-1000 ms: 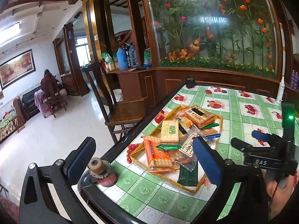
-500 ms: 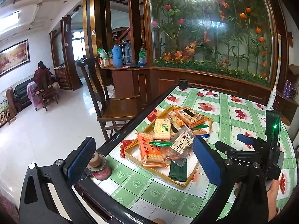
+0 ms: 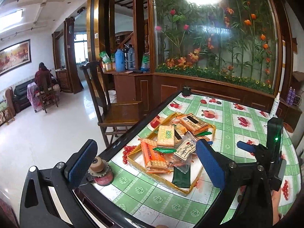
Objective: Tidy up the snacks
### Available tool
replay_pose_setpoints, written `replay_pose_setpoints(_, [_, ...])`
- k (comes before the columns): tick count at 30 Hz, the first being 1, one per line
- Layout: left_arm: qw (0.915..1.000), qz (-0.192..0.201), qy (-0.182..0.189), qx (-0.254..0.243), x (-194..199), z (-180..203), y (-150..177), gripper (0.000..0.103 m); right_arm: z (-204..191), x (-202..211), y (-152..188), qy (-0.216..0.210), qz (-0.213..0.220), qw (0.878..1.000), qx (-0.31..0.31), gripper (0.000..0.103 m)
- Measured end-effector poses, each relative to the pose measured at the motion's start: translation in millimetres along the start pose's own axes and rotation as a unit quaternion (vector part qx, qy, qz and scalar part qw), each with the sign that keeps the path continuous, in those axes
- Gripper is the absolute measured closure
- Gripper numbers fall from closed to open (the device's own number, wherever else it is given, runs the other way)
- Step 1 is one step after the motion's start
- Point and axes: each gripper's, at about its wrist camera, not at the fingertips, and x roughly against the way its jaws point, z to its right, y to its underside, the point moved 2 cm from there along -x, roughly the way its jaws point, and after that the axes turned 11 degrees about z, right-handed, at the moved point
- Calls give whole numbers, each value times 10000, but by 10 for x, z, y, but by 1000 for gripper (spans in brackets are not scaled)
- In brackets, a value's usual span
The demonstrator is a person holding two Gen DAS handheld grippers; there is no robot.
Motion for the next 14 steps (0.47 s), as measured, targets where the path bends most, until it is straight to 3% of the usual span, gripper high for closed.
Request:
replay_pose_setpoints(9, [9996, -256, 88, -105, -38, 25, 58, 0, -20, -3, 5, -21, 3, 10000, 11, 1])
replay_pose_setpoints(14, [9997, -84, 59, -207, 26, 41, 54, 0, -21, -2, 3, -22, 11, 10000, 12, 1])
